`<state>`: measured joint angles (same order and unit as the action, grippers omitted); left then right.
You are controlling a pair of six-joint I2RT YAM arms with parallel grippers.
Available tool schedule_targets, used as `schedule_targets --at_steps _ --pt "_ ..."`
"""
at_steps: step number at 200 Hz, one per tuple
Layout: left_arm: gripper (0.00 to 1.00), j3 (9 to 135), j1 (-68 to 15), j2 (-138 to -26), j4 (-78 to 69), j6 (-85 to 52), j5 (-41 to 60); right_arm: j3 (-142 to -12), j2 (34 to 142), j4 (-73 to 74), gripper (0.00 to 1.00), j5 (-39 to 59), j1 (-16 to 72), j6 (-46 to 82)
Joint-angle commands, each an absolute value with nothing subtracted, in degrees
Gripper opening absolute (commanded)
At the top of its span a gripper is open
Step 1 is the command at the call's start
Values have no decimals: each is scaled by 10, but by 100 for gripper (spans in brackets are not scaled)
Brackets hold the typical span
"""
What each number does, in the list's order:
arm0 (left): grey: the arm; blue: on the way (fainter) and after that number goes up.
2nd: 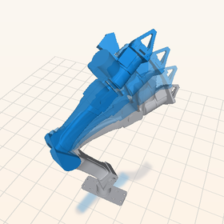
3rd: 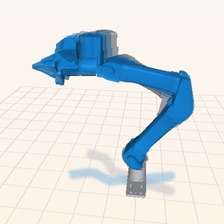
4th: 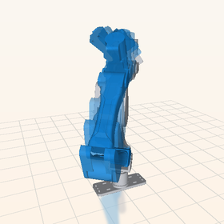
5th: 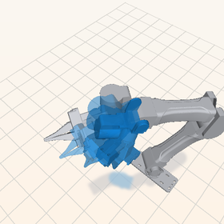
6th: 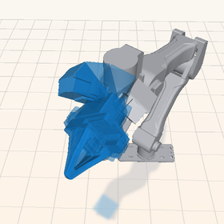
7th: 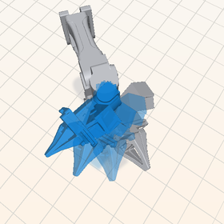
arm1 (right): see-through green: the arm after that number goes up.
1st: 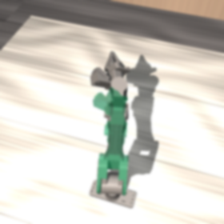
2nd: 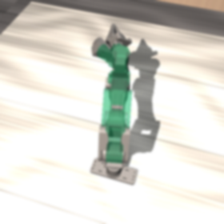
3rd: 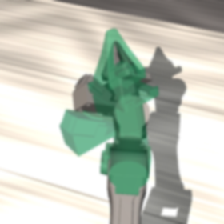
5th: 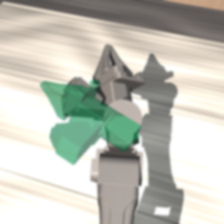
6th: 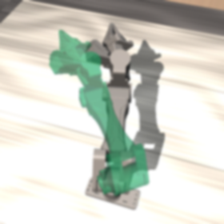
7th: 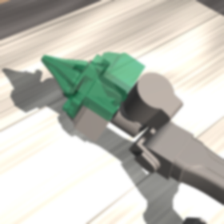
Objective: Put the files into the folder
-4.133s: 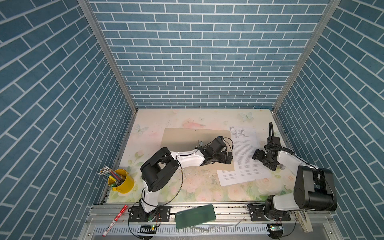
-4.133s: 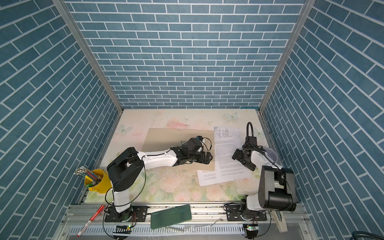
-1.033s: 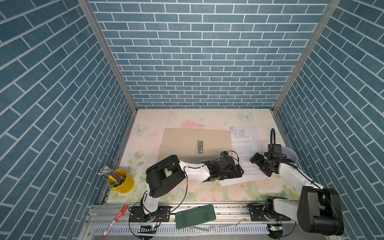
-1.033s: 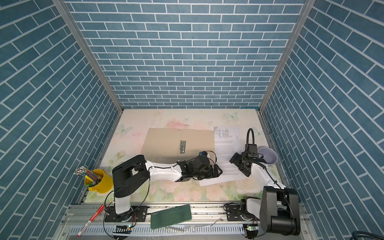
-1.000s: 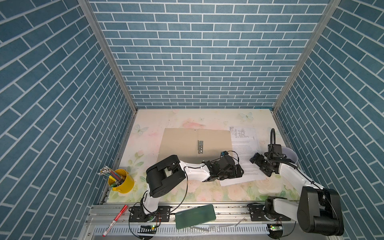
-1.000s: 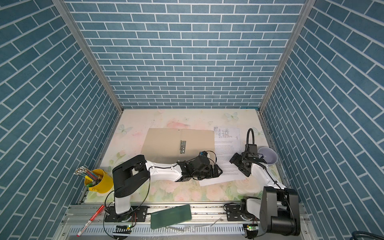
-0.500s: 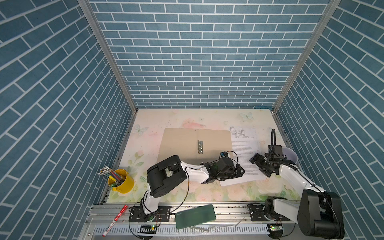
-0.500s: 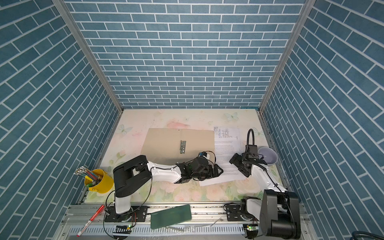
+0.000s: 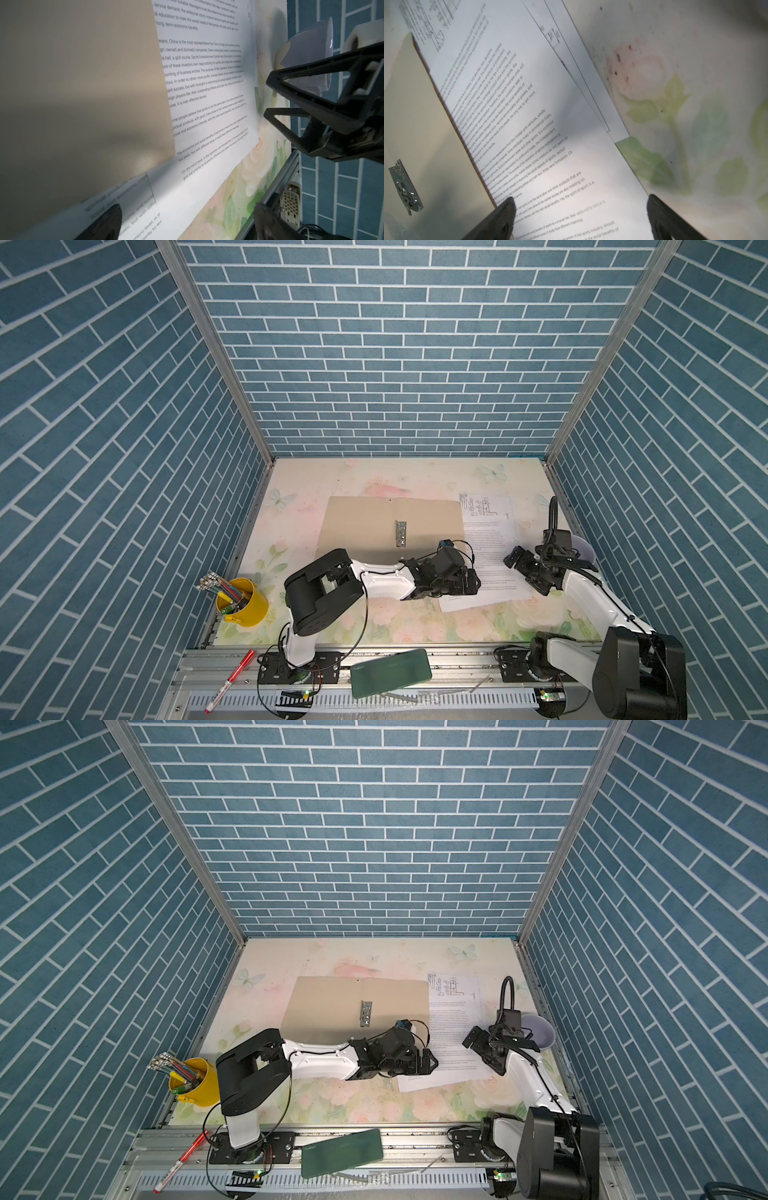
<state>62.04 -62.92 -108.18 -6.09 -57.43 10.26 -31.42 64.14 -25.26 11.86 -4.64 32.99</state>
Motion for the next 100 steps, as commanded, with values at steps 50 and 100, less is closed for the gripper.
schedule_targets --at_steps 50,100 --pt "100 712 -578 -1097 72 -432 136 -383 712 -150 98 165 -62 246" --pt "100 774 -550 -1141 120 -391 148 -434 807 -143 96 211 -67 216"
